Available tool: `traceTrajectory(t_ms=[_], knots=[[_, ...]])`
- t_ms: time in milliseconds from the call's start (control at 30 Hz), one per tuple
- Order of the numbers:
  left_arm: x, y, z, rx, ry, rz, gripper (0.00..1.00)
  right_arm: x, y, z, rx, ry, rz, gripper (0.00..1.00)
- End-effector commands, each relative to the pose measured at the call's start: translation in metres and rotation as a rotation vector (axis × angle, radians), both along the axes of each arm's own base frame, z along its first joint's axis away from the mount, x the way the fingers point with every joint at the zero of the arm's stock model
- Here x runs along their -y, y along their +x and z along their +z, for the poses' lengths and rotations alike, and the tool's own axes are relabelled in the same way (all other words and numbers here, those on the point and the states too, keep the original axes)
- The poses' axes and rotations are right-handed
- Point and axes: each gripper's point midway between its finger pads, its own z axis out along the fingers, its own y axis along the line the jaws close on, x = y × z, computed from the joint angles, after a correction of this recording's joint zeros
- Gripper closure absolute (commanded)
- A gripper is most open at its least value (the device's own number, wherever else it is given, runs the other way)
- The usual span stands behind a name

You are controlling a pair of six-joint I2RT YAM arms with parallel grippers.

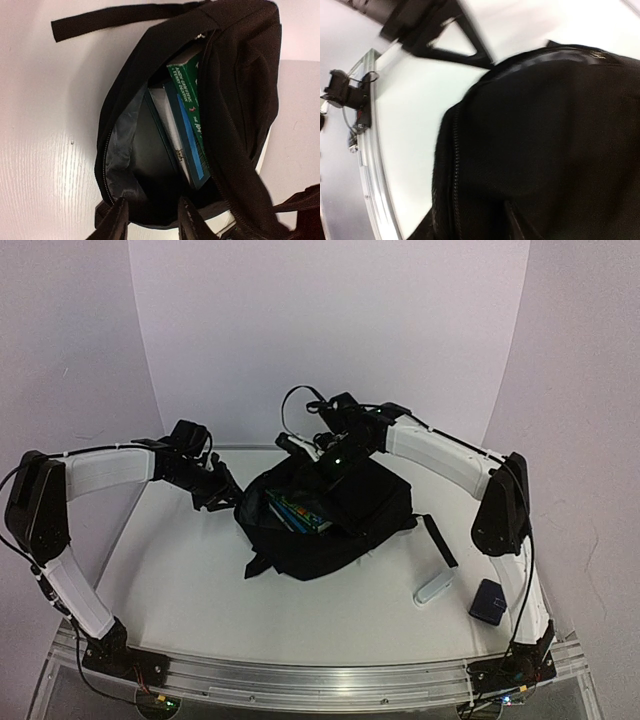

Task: Pack the student bag
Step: Zip the student bag at the center of the board.

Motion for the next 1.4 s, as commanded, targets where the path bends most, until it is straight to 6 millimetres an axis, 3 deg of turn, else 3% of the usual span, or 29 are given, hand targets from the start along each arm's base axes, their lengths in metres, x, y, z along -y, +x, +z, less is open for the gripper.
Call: traceTrajectory(t_ms=[0, 100, 233, 367, 467, 567, 667, 767, 833, 933, 1033, 1133, 1267, 1367], knots=[[-0.014, 0.008, 0.056, 0.173, -0.021, 0.053, 0.56, 0.017, -0.002, 0.045, 0.088, 0.053, 0.029, 0.35], [-0.020, 0.007, 0.084, 0.275, -0.015, 0.051, 0.40, 0.044, 0.009, 0.072, 0.078, 0.102, -0.019, 0.15], [-0.004, -0.002, 0.109, 0.343, -0.007, -0.066, 0.30, 0.093, 0.035, 0.080, 0.047, 0.106, -0.134, 0.11], [0.018, -0.013, 0.106, 0.329, -0.009, -0.184, 0.26, 0.147, 0.050, 0.038, 0.046, -0.032, -0.205, 0.12], [0.056, -0.028, 0.098, 0.324, -0.011, -0.341, 0.29, 0.176, 0.054, -0.002, 0.057, -0.169, -0.238, 0.18], [0.092, -0.048, 0.073, 0.240, 0.013, -0.469, 0.34, 0.191, 0.053, -0.034, 0.026, -0.244, -0.249, 0.20], [0.101, -0.062, 0.028, 0.107, 0.040, -0.506, 0.41, 0.191, 0.051, -0.055, -0.003, -0.257, -0.243, 0.21], [0.090, -0.066, -0.014, -0.003, 0.100, -0.477, 0.47, 0.188, 0.050, -0.079, -0.056, -0.261, -0.250, 0.24], [0.079, -0.059, -0.037, -0.053, 0.145, -0.442, 0.50, 0.180, 0.046, -0.096, -0.102, -0.261, -0.242, 0.29], [0.044, -0.026, -0.053, -0.088, 0.148, -0.314, 0.53, 0.159, 0.040, -0.108, -0.139, -0.228, -0.225, 0.32], [0.006, 0.013, -0.051, -0.068, 0.156, -0.193, 0.56, 0.126, 0.032, -0.107, -0.151, -0.179, -0.194, 0.35], [-0.008, 0.044, -0.036, -0.006, 0.200, -0.186, 0.56, 0.092, 0.027, -0.095, -0.152, -0.118, -0.162, 0.35], [0.000, 0.052, -0.007, 0.051, 0.193, -0.227, 0.53, 0.069, 0.033, -0.068, -0.148, -0.037, -0.148, 0.35], [0.022, 0.029, 0.038, 0.190, 0.140, -0.292, 0.47, 0.069, 0.037, -0.042, -0.117, 0.013, -0.145, 0.34]])
